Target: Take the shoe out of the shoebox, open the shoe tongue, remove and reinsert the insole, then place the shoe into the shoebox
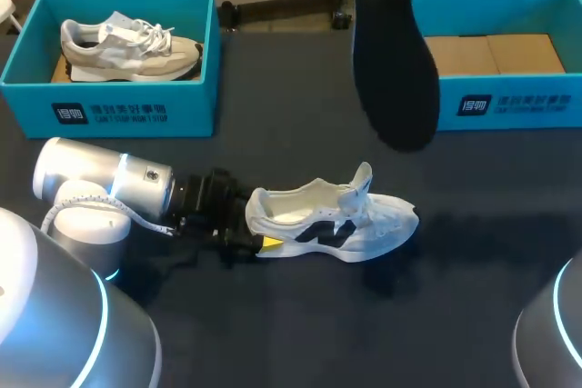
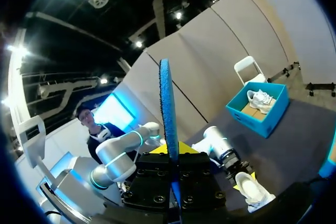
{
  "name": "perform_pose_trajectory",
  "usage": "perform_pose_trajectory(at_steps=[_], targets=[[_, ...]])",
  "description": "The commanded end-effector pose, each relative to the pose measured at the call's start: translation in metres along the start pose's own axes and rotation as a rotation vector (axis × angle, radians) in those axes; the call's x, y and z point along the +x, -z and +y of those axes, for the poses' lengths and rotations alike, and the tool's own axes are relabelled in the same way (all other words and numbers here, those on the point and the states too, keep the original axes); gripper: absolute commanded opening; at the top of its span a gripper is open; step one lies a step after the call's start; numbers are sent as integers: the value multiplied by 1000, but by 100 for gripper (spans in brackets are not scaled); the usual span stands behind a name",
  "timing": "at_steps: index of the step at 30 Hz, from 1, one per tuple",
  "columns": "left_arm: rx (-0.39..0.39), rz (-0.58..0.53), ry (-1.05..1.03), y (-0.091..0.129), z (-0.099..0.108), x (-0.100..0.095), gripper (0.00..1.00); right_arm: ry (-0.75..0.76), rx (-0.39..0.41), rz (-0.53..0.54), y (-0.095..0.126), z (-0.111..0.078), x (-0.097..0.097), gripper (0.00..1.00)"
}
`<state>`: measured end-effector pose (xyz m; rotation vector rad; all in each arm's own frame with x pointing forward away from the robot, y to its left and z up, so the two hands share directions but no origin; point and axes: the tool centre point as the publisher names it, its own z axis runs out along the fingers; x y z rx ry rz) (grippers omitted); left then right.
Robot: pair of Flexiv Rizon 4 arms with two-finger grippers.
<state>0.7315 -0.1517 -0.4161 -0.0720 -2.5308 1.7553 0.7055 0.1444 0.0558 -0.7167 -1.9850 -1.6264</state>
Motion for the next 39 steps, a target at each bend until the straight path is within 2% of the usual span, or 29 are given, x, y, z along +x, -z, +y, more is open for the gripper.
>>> perform_pose_trajectory(at_steps=[1, 8, 18, 26, 39], targets=[[-1, -2, 0, -2, 2, 0, 0, -8, -17, 1, -8, -13, 9, 0], [-1, -2, 0, -2, 2, 0, 0, -33, -5, 12, -9, -23, 19, 0], [-1, -2, 0, -2, 2, 0, 0, -67, -27, 15, -3, -41, 46, 0], [-1, -2, 0, -2, 2, 0, 0, -89, -40, 22, -12, -55, 53, 0], [-1, -2, 0, -2, 2, 0, 0, -101, -47, 32, -22, -63, 62, 0]])
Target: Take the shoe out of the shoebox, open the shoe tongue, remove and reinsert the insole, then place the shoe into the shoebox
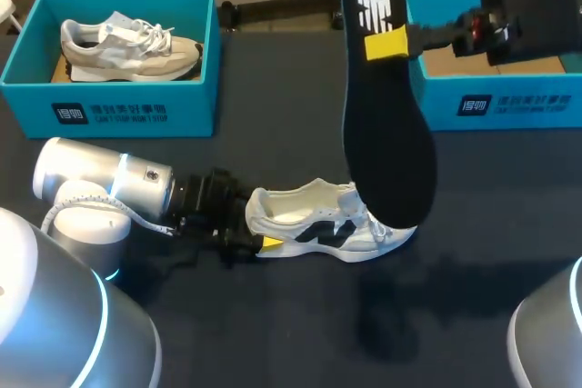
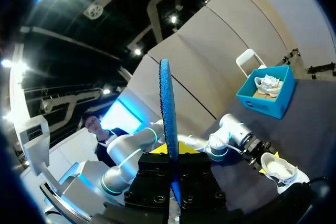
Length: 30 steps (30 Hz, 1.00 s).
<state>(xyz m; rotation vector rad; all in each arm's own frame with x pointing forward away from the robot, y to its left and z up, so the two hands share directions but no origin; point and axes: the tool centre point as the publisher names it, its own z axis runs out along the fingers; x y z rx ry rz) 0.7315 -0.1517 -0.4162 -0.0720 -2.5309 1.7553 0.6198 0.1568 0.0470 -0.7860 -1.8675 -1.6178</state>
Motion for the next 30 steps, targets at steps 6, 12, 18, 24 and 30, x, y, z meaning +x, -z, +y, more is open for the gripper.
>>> perform_pose_trajectory(at_steps=[6, 12, 18, 24, 30], targets=[[-1, -2, 0, -2, 2, 0, 0, -5, -3, -3, -5, -4, 4, 0], [-1, -2, 0, -2, 2, 0, 0, 4, -18, -15, -6, -4, 5, 0], [-1, -2, 0, -2, 2, 0, 0, 4, -18, -15, -6, -4, 5, 0], [-1, -2, 0, -2, 2, 0, 0, 4, -18, -15, -6, -4, 5, 0], [-31, 15, -6, 5, -1, 1, 100, 4, -18, -15, -6, -4, 5, 0]])
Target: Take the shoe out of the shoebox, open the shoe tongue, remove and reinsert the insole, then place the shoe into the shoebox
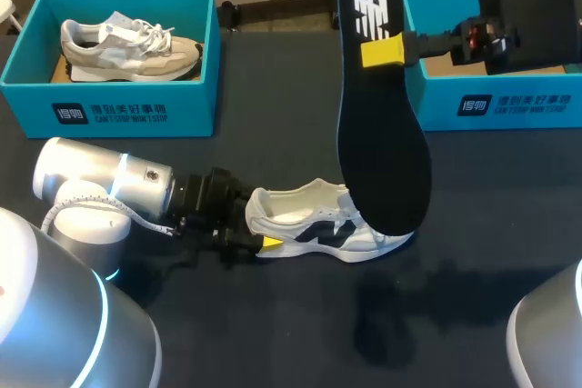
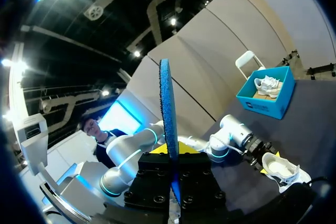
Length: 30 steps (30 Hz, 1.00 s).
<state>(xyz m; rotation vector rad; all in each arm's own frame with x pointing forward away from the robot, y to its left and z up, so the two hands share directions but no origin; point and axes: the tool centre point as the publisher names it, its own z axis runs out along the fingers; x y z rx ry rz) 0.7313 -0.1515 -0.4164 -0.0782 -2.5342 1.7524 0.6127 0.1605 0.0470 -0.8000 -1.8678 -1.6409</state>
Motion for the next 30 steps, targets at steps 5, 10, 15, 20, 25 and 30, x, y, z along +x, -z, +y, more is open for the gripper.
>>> perform_pose_trajectory(at_steps=[5, 10, 15, 20, 25, 30], targets=[[-99, 27, -10, 13, -4, 2, 100, -2, 1, -3, -2, 1, -1, 0], [-170, 20, 0, 21, -5, 0, 100, -2, 1, -3, -2, 1, -1, 0], [-266, 11, 4, 32, -7, -2, 100, -2, 1, -3, -2, 1, -1, 0], [-320, 18, 5, 35, -7, -2, 100, -2, 1, -3, -2, 1, -1, 0], [-320, 18, 5, 35, -7, -2, 100, -2, 1, -3, -2, 1, -1, 0], [-320, 18, 5, 35, -7, -2, 100, -2, 1, -3, -2, 1, -1, 0]])
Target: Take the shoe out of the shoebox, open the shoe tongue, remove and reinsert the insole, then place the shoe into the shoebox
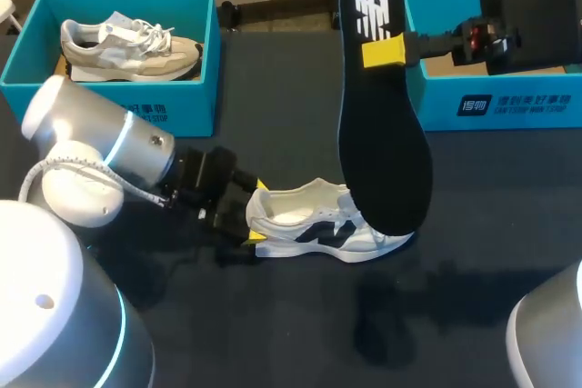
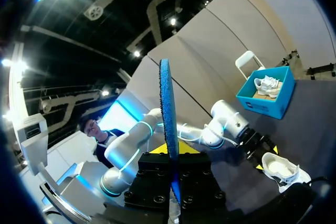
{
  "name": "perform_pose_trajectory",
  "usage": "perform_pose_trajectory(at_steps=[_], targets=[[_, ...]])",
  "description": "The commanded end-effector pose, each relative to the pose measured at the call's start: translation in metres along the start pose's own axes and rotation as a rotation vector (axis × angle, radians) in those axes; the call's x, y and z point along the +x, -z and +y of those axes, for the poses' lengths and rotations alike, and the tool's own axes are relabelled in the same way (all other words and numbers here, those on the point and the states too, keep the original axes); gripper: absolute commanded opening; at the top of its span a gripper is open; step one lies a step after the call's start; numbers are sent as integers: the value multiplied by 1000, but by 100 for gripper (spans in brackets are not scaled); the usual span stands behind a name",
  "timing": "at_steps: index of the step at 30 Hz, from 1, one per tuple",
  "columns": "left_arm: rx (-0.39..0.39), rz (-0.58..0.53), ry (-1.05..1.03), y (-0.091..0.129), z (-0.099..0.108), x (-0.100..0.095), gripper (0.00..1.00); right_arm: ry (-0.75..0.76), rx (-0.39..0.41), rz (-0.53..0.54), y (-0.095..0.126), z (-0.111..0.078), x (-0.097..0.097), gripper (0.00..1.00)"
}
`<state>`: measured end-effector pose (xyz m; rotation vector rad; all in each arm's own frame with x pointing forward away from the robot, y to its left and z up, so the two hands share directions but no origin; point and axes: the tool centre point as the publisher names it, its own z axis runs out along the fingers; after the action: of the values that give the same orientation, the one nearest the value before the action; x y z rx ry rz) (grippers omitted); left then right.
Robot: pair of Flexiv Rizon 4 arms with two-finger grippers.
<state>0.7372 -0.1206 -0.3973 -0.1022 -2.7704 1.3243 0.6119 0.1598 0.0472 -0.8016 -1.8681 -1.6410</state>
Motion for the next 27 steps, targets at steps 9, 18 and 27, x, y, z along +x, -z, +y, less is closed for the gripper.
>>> perform_pose_trajectory(at_steps=[9, 18, 27], targets=[[-207, 23, -31, 7, -12, 4, 100, -2, 2, -1, -3, 1, -1, 0], [-369, 41, -36, 19, -20, 5, 100, -2, 2, -1, -3, 1, -1, 0], [-507, 27, -3, 24, -27, 3, 100, -2, 2, -1, -3, 1, -1, 0]])
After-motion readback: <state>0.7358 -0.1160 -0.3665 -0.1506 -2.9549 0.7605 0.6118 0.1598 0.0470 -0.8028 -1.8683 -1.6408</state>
